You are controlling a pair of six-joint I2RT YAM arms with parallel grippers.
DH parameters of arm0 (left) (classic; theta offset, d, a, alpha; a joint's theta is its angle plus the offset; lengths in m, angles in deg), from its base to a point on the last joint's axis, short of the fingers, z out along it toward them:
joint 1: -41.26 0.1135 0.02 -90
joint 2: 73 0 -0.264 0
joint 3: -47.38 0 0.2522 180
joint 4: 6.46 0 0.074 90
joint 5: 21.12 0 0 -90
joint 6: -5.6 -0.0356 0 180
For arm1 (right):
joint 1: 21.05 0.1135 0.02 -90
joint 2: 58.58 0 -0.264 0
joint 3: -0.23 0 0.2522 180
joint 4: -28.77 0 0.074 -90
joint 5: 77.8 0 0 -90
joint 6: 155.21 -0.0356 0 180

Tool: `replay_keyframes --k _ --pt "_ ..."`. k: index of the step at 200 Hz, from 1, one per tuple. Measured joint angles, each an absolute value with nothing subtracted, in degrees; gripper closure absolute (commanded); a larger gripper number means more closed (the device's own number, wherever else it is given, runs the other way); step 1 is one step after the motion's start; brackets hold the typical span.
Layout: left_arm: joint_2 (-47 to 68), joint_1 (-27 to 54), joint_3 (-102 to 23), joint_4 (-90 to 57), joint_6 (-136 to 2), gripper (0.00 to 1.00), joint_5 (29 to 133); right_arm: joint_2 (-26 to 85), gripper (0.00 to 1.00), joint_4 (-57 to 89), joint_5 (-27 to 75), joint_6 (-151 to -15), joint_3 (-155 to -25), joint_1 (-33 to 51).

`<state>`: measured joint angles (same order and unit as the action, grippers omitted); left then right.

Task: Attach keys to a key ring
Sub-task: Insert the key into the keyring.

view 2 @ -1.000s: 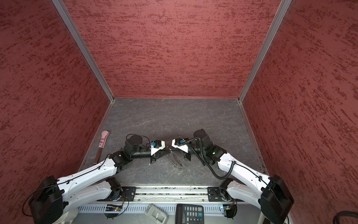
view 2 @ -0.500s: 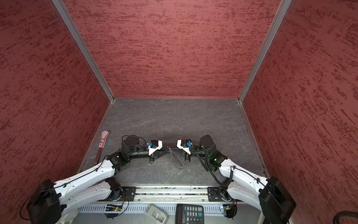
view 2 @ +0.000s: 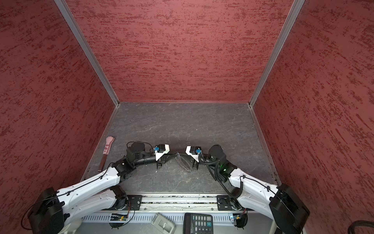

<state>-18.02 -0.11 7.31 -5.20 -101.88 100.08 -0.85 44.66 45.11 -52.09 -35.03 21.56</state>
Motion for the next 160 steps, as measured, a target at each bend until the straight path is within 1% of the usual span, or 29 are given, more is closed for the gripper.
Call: replay_keyframes --k 21,38,64,92,111,160 --pt "-19.9 1.1 7.6 -5.1 -100.5 0.66 98.4 -0.9 1.0 37.6 44.4 -48.4 -37.9 21.6" --pt "-20.6 2.4 7.6 -4.5 -99.3 0.62 97.1 -0.8 1.0 32.3 42.5 -45.9 -40.6 21.6" --pt "-19.5 3.1 7.4 -5.0 -98.2 0.6 95.7 -0.9 1.0 28.1 41.5 -43.1 -42.0 21.6" --pt "-16.1 3.3 5.1 -8.5 -97.7 0.58 95.7 -0.6 1.0 24.4 42.0 -40.7 -42.0 21.8" --pt "-15.4 3.3 4.3 -9.6 -97.8 0.58 96.5 -0.3 1.0 22.8 42.3 -39.2 -42.0 21.9" --pt "-16.1 3.2 6.5 -8.9 -102.1 0.6 103.3 -0.2 1.0 18.1 44.0 -35.6 -42.5 21.9"
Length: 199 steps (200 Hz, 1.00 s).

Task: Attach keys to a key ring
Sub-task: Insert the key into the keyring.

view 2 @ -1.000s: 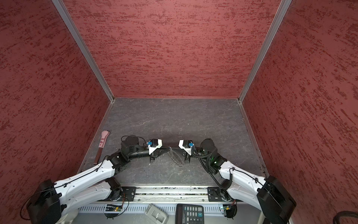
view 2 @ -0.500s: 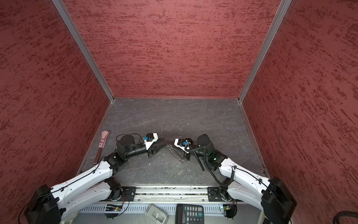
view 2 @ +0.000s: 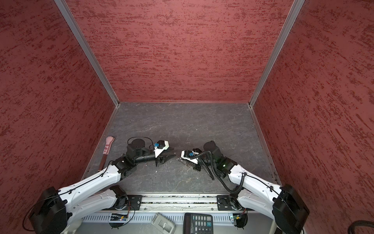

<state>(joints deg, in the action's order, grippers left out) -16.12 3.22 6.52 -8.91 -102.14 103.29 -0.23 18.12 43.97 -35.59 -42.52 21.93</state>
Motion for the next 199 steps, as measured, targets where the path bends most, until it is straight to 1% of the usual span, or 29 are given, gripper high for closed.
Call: replay_keyframes --k 15,53,82,131,166,199 --pt "-15.5 3.2 6.4 -9.1 -103.9 0.61 105.4 -0.1 1.0 17.0 44.7 -34.8 -43.1 21.9" --pt "-10.5 2.8 4.2 -12.3 -110.2 0.61 112.5 0.2 1.0 15.3 47.1 -34.0 -43.3 21.9" --pt "-10.2 2.0 4.2 -13.7 -114.6 0.62 115.3 0.5 1.0 14.5 48.4 -33.7 -43.8 21.9" --pt "-9.8 0.9 4.1 -14.6 -118.1 0.66 115.8 0.9 1.0 14.2 51.1 -32.3 -43.9 21.9" --pt "-8.5 0.0 3.6 -15.5 -119.6 0.71 114.7 1.0 1.0 13.9 52.1 -32.2 -43.9 21.9" --pt "-8.4 -0.2 3.6 -15.8 -120.3 0.79 113.3 1.0 1.0 13.8 52.1 -32.2 -43.9 21.9"
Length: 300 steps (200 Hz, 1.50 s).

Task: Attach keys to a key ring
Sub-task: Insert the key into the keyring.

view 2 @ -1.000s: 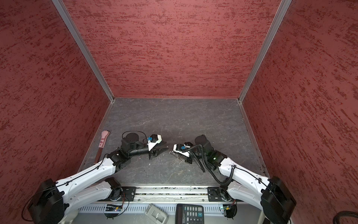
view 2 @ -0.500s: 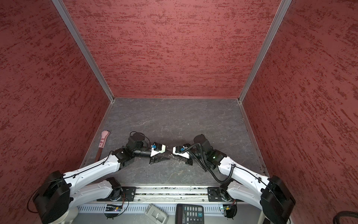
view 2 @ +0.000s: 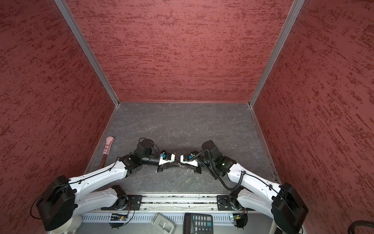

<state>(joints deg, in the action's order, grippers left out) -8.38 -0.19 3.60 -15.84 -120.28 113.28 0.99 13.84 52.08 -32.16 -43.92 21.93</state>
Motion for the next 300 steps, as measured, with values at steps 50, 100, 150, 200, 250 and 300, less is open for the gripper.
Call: replay_keyframes --k 50,100,150,200,250,300 --pt "-8.1 -0.6 3.0 -16.8 -121.2 0.85 111.6 1.0 1.0 13.8 51.7 -32.2 -43.9 21.9" --pt "-7.4 -1.5 2.7 -17.3 -122.2 0.92 109.8 1.0 1.0 12.7 49.9 -32.2 -43.9 21.9" --pt "-8.9 -1.8 2.9 -15.7 -121.5 0.98 103.9 0.8 1.0 13.8 45.7 -32.4 -43.9 21.9" --pt "-10.4 -1.9 3.8 -13.1 -119.1 1.0 99.6 0.4 1.0 16.1 42.3 -33.3 -43.9 22.0" --pt "-11.2 -3.9 3.0 -11.3 -111.1 1.0 91.8 -0.2 1.0 18.2 36.9 -35.0 -43.9 22.1" --pt "-10.8 -7.9 0.0 -12.4 -102.4 1.0 82.7 -0.3 1.0 21.5 31.0 -35.5 -43.5 22.2"
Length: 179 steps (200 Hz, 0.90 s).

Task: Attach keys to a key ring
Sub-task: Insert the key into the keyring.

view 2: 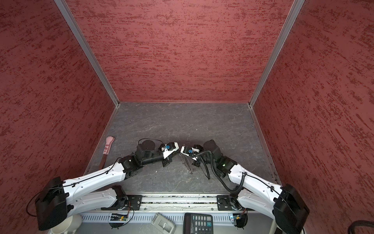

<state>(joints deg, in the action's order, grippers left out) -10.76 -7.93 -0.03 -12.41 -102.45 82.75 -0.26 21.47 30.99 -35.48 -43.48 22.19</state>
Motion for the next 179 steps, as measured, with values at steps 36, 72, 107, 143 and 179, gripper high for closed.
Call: replay_keyframes --k 36,72,107,143,179 --pt "-10.8 -8.0 0.6 -11.8 -96.7 1.0 80.0 -0.8 1.0 23.3 28.4 -35.7 -42.5 22.3" --pt "-10.8 -8.0 2.9 -11.2 -93.8 0.94 79.9 -1.0 1.0 23.3 27.6 -35.5 -42.3 22.3" --pt "-13.6 -7.0 4.7 -11.3 -92.4 0.78 79.8 -1.0 1.0 22.6 31.7 -34.5 -42.3 22.3" --pt "-16.6 -3.0 4.8 -10.2 -91.3 0.76 83.8 -1.0 1.0 22.1 34.9 -34.1 -42.3 22.3" --pt "-17.9 -3.2 8.6 -6.9 -94.3 0.79 93.7 -2.4 1.0 22.9 38.8 -34.8 -41.3 22.3"
